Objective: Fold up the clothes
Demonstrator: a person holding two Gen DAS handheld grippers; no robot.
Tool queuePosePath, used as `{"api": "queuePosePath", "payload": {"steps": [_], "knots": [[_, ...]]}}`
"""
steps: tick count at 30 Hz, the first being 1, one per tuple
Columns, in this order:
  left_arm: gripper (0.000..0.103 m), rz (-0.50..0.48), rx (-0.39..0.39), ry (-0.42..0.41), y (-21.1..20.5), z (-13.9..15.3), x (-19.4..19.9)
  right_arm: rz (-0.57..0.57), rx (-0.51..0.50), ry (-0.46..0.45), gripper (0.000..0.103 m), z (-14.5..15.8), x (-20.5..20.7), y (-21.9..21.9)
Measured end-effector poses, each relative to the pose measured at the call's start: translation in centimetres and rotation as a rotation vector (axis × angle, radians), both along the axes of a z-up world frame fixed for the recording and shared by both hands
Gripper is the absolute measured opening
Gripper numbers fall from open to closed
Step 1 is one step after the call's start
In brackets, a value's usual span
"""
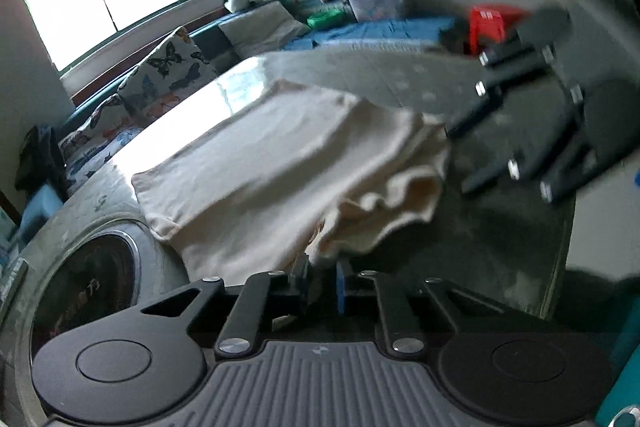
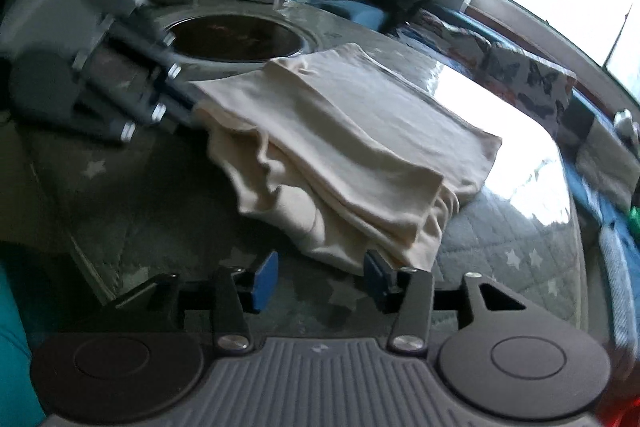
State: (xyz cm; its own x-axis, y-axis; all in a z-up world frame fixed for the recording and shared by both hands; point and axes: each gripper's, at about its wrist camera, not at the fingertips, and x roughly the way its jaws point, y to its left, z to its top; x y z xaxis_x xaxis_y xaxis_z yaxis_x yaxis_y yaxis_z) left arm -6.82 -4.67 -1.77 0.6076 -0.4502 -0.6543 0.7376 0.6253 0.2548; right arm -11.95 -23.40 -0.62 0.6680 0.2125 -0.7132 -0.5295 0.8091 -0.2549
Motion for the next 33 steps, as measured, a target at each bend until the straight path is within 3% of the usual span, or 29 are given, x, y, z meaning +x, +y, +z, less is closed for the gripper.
{"api": "queuePosePath", "payload": {"steps": [8, 11, 15, 23, 30, 32, 33], "knots": [[0.013, 0.052, -0.114, 0.08, 0.2, 2.4, 4.4, 0.074, -0.061, -0.118, 0.056, -0.6, 1.1, 1.6], [0.013, 0.055, -0.118, 0.09, 0.0, 2.4, 5.3, 0.068, -0.048, -0.117, 0.048, -0.9, 2.5, 1.6], [0.017, 0.051, -0.113, 0.111, 0.4, 1.9, 5.1, 0.039, 0.032, -0.057, 0.017, -0.5, 4.5, 0.9], [0.043, 0.051, -0.03, 0.051, 1.4, 0.2, 3.2, -0.02, 0.175, 0.031, 0.013, 0.9, 6.6, -0.6], [0.041, 0.052, 0.067, -0.012, 1.3, -1.7, 2.7, -0.043, 0.201, 0.025, 0.011, 1.4, 6.8, -0.7], [0.02, 0.047, 0.069, -0.017, 1.5, -1.7, 2.8, -0.045, 0.203, 0.017, 0.011, 1.4, 6.7, -0.7], [0.017, 0.048, 0.062, -0.014, 1.7, -1.7, 2.9, -0.045, 0.201, 0.009, 0.01, 1.5, 6.4, -0.7]]}}
